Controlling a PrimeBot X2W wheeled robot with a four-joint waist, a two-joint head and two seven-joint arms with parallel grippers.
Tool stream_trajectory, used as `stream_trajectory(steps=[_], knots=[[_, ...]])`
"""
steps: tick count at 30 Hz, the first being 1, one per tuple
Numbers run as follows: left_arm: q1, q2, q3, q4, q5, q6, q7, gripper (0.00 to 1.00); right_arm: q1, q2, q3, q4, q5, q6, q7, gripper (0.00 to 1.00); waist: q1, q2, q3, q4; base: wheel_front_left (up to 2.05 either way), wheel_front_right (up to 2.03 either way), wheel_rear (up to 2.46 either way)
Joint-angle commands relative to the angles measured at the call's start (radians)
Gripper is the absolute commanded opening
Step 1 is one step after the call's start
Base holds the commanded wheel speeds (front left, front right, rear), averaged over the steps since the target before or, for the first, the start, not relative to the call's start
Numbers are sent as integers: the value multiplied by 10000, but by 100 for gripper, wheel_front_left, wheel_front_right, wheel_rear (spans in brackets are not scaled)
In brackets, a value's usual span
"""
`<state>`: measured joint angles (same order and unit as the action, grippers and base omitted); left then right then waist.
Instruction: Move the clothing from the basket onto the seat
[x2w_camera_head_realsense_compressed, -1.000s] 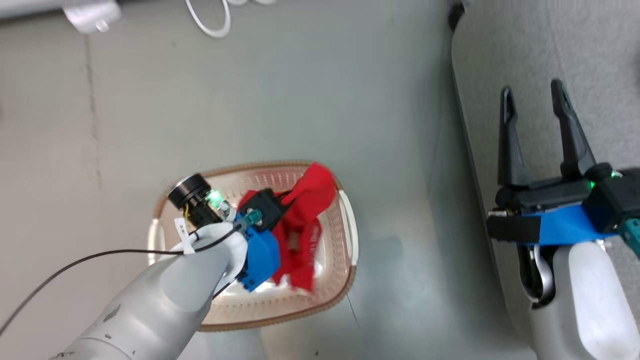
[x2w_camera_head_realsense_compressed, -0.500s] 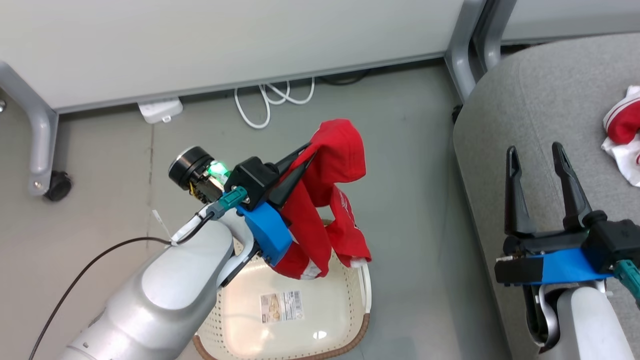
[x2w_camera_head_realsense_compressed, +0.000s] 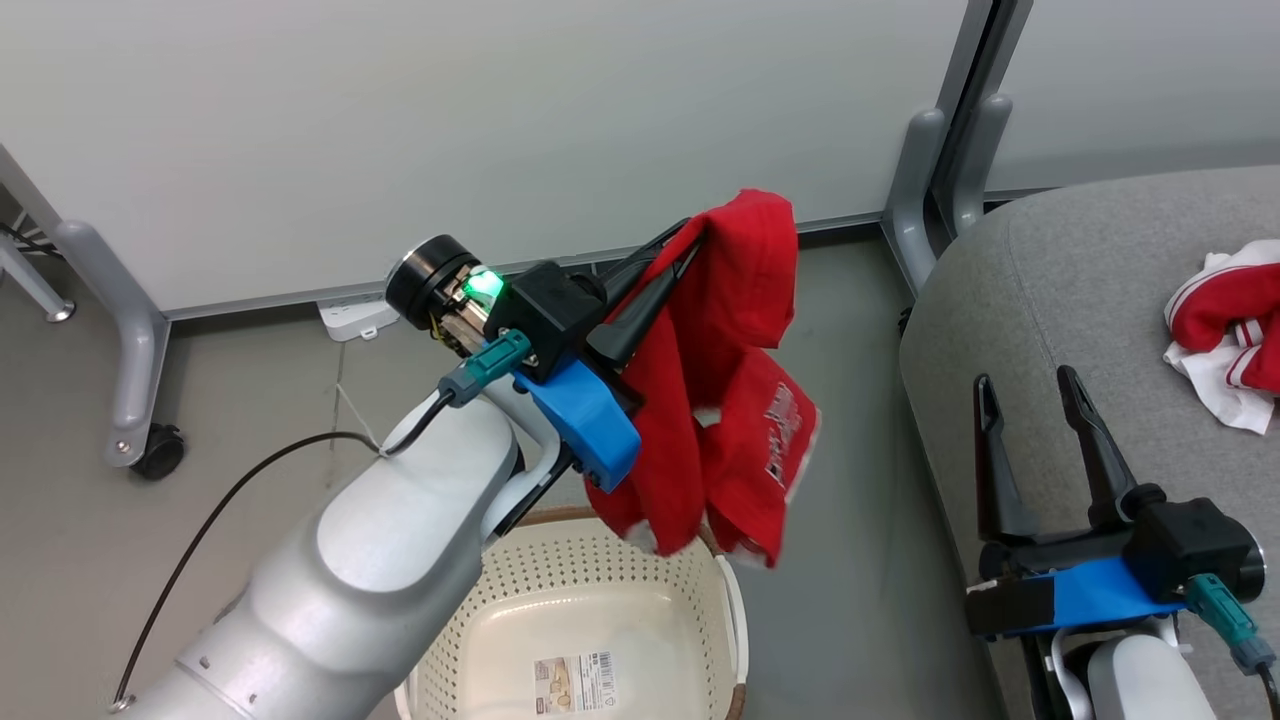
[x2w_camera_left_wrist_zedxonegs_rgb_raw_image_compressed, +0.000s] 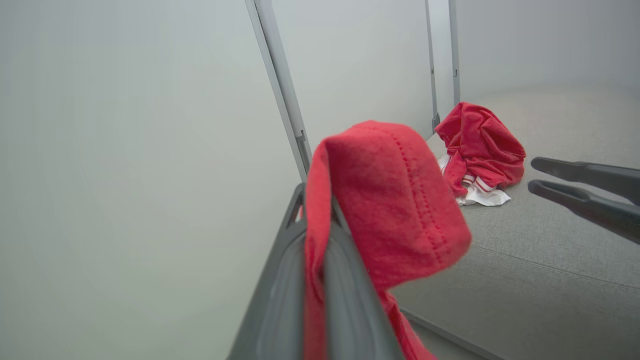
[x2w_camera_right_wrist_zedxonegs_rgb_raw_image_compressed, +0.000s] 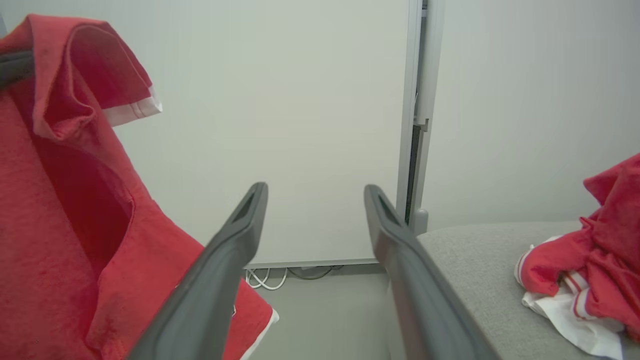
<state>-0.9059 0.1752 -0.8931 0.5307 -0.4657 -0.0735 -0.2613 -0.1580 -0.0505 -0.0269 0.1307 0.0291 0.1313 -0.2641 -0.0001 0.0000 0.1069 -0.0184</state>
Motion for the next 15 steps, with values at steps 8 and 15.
stream_trajectory(steps=[8,15], knots=[[-89,-89,-122,19,-83,-44,-2,0,235,5,354,106,-21,-11,-6,100,1,0,-129,24,0,0,0],[-15,-58,-212,-82,-101,-36,-13,0,-73,-63,1189,297,-212,-11,-6,100,1,0,-80,172,0,0,0]])
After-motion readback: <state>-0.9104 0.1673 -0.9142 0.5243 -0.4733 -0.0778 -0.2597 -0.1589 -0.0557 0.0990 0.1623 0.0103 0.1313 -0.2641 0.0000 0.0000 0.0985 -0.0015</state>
